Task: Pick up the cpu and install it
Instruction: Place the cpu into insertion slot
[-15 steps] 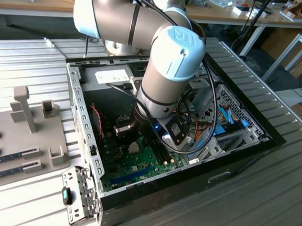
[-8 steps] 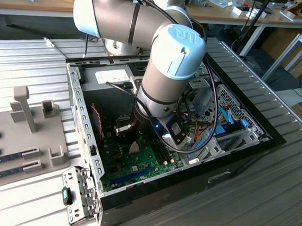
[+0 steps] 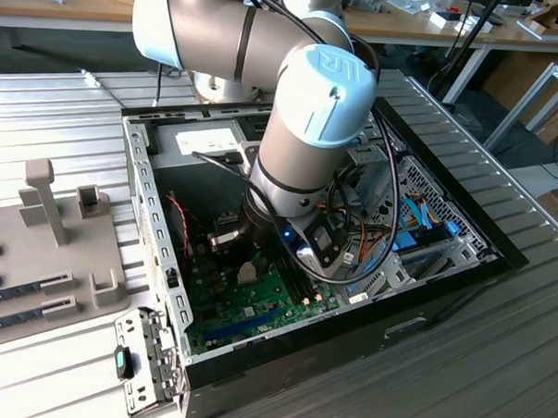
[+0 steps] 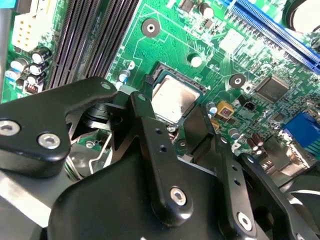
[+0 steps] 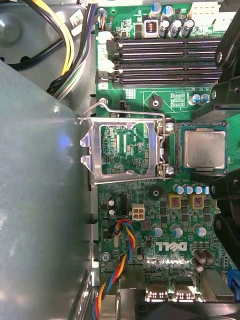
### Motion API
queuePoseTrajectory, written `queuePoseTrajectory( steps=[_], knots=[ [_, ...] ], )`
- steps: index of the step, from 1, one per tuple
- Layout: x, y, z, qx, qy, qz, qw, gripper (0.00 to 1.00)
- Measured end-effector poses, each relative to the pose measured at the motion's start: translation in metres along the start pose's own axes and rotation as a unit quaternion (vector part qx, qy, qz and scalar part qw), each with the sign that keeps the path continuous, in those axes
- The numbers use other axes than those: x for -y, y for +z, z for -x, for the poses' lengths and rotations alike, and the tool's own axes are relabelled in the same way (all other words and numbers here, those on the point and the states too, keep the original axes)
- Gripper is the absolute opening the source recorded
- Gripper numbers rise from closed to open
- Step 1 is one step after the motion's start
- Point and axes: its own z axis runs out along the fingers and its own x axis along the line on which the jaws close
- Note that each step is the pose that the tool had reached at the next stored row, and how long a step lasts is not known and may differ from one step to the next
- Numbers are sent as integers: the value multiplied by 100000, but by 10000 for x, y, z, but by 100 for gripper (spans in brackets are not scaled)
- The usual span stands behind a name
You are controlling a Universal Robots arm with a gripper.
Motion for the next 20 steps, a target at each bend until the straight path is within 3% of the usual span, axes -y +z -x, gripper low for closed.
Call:
queuePoseTrajectory(
  steps=[2, 3, 15, 20],
  knots=[
    [0, 0, 1, -2, -9, 3, 100000, 50],
    [0, 0, 1, -3, -9, 4, 100000, 43],
    [0, 4, -12, -5, -10, 26, 100000, 43],
    [0, 10, -12, -21, -29, 608, 99998, 42]
  ],
)
